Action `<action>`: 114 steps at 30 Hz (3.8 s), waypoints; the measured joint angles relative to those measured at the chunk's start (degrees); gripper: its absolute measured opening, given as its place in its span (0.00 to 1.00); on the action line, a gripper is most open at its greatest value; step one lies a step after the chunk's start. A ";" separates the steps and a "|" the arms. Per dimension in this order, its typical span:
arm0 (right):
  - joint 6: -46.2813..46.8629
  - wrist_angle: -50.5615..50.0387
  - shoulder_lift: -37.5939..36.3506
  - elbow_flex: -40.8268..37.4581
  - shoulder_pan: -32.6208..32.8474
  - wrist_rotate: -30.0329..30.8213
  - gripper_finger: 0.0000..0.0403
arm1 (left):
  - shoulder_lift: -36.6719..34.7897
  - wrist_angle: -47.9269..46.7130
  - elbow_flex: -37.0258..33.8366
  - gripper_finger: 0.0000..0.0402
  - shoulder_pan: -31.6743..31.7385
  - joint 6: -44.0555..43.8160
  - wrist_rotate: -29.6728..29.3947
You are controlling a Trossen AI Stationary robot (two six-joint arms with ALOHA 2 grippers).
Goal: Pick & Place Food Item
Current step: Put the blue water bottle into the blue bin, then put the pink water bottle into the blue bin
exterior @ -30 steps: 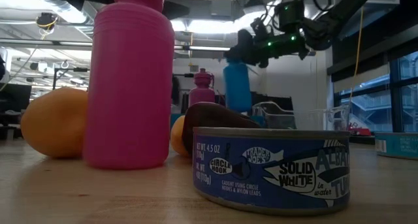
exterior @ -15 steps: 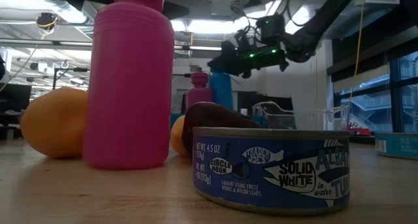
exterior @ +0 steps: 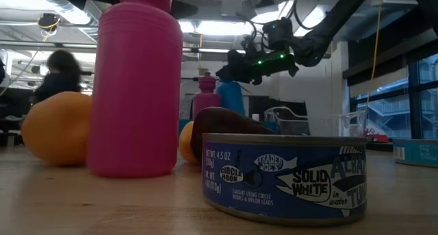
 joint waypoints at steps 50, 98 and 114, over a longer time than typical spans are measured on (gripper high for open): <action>1.36 -2.86 3.04 -0.04 -2.53 1.49 0.57 | 0.00 0.67 0.00 0.60 0.01 0.54 -0.04; 3.43 12.93 7.76 -0.09 -2.47 5.35 0.57 | 0.00 0.66 0.00 0.60 0.01 1.02 -0.02; 5.65 13.14 7.73 -0.09 -2.79 0.92 0.77 | 0.00 0.66 0.00 0.60 0.01 1.02 -0.02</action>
